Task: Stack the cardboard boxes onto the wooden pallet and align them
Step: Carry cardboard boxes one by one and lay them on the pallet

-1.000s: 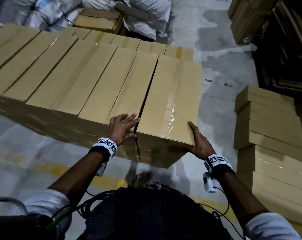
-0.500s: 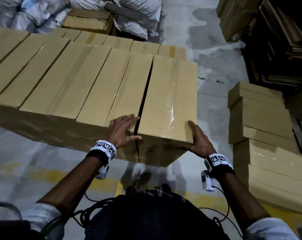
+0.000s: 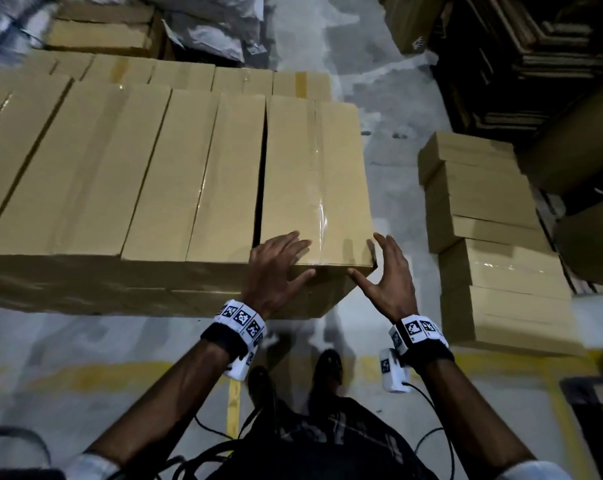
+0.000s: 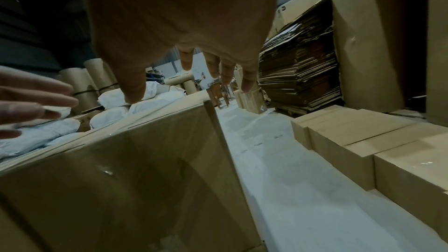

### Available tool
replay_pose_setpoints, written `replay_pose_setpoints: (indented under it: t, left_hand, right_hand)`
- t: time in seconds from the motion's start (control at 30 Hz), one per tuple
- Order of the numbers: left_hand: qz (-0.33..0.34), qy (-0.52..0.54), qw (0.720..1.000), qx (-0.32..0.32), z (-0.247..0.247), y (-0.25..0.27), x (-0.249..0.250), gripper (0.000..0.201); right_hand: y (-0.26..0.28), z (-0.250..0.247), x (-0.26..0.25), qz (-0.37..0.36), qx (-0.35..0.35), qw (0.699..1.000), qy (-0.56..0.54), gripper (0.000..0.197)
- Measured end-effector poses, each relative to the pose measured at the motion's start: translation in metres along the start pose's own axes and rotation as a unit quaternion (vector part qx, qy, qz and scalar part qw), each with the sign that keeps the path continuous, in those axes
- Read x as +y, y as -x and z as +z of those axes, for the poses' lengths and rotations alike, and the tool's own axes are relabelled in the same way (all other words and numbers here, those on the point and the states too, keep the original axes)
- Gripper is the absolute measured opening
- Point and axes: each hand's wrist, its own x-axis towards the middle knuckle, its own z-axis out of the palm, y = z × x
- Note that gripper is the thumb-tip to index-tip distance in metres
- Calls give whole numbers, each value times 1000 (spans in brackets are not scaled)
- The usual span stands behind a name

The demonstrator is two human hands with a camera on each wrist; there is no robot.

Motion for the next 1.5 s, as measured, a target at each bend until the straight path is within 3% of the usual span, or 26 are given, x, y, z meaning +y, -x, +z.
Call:
replay_pose_setpoints:
  t: [0.37, 0.63, 0.83, 0.97, 1.23, 1.4, 1.5]
  left_hand:
    - [42, 47, 997, -40, 57, -21, 93, 52]
    - [25, 55, 996, -59, 140, -58, 199, 45]
    - [23, 62, 994, -90, 206, -101, 264, 52]
    - [23, 45, 991, -123, 236, -127, 292, 54]
    - [16, 31, 988, -153, 286, -207, 321, 50]
    - [31, 39, 980, -190, 333, -286, 323, 49]
    - [41, 47, 972, -226, 358, -342, 329, 48]
  right_hand:
    - [19, -44, 63, 29, 19, 999, -38, 89]
    - [-3, -113, 175, -24, 29, 996, -80, 86]
    - [-30, -183, 272, 6, 27, 995, -91, 82]
    - [-47, -210, 304, -4, 41, 995, -86, 85]
    - [-108, -218, 345, 28, 24, 993, -111, 77]
    - [-170, -239, 374, 64, 37, 991, -114, 74]
    - [-209, -254, 396, 124, 39, 987, -96, 74]
